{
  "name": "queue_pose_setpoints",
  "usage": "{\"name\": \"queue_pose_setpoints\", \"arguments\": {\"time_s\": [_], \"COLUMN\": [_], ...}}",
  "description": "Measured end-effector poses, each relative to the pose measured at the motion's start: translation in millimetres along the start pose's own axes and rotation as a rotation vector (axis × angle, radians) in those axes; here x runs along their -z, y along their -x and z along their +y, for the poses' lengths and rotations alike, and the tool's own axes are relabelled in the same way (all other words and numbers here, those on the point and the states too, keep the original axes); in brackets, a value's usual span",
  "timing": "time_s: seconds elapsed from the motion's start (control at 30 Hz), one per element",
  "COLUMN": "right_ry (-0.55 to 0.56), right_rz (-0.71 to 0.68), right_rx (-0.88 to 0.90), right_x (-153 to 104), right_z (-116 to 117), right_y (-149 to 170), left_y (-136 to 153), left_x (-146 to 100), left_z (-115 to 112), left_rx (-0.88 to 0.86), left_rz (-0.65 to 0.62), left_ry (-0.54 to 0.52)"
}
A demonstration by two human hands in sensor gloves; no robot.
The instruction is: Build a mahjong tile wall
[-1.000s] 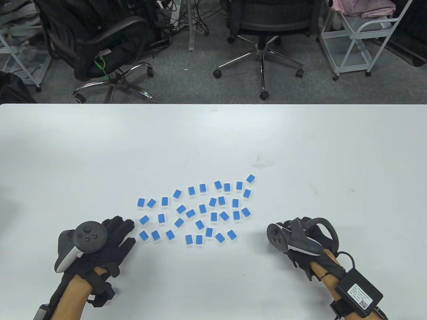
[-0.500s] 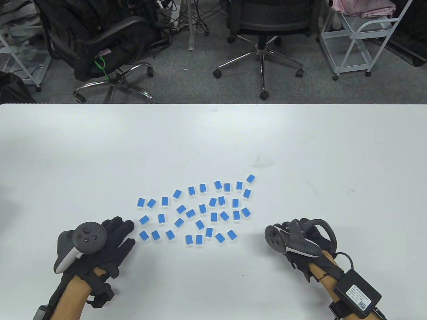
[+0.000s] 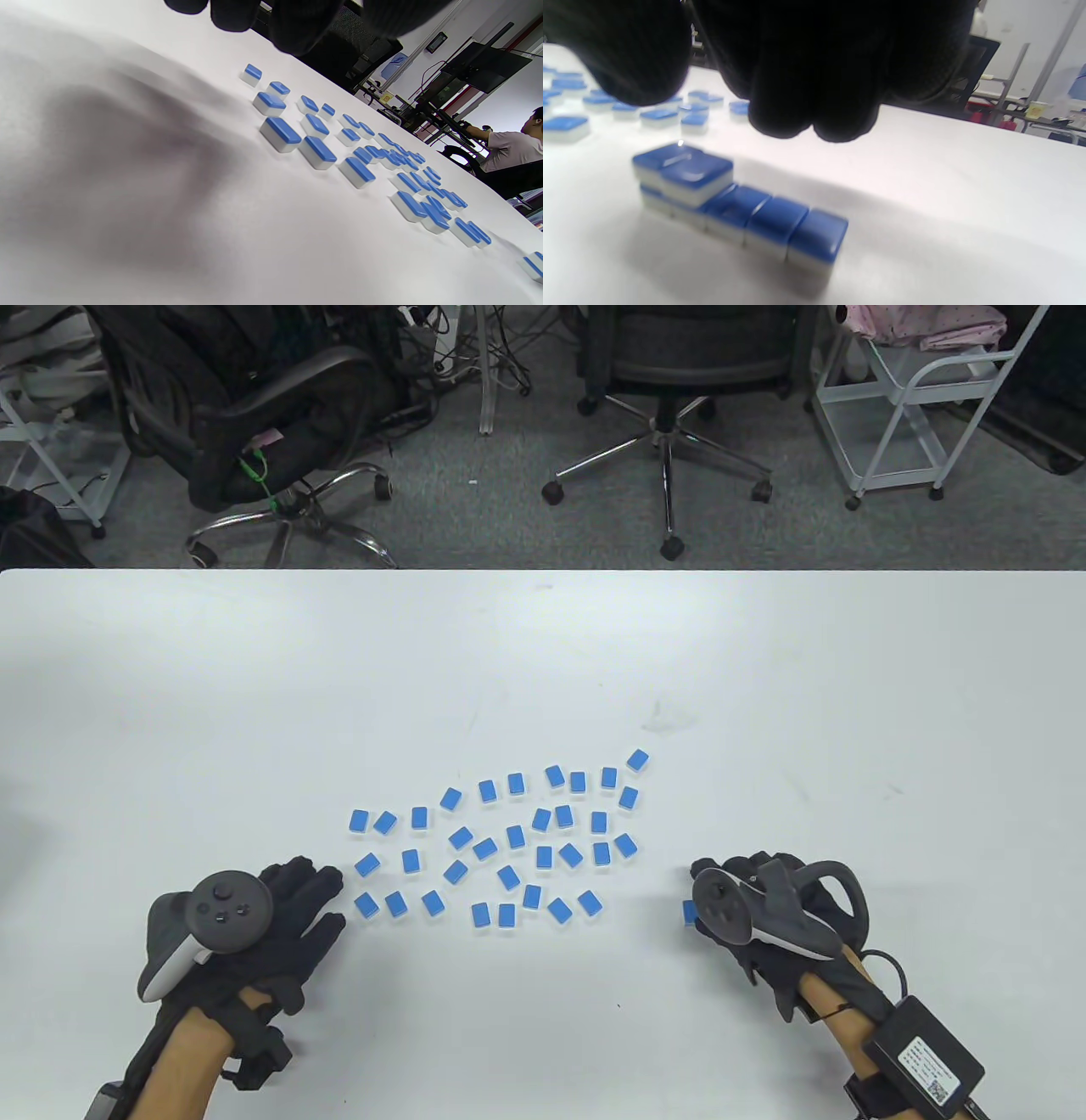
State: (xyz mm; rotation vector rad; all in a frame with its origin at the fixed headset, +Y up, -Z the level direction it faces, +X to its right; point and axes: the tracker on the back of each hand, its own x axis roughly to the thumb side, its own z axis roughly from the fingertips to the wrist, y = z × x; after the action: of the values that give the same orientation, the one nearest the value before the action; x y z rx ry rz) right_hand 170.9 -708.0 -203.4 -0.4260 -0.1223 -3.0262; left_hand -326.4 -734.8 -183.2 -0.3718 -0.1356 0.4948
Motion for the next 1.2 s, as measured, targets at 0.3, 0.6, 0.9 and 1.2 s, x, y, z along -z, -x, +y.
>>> {"name": "queue_pose_setpoints", "arguments": {"time_s": [0.3,0.6,0.9,1.2], "right_ry": [-0.002,-0.128,-0.176,-0.109], "right_rz": [0.002,0.008,0.03,0.117], "right_rx": [-0.261,-0.462,-0.455,-0.17], "right_x": [45.2,98.3,97.4,51.4], "right_z": [-21.7,10.1,19.1,-12.9], "right_y": [-58.2,-114.9,-96.3,-15.7], "left_y": [-2.0,-1.8,-2.9,-2.3], "left_x": [0.4,0.4,2.7,1.0], "left_z": [-0.2,0.4,1.8,1.4], "left_rx": [0.009,0.013,0.016,0.012], "left_rz": [-0.019,-0.027,-0.035,-0.029], "left_ry": [-0.003,-0.008,-0.013,-0.013]}}
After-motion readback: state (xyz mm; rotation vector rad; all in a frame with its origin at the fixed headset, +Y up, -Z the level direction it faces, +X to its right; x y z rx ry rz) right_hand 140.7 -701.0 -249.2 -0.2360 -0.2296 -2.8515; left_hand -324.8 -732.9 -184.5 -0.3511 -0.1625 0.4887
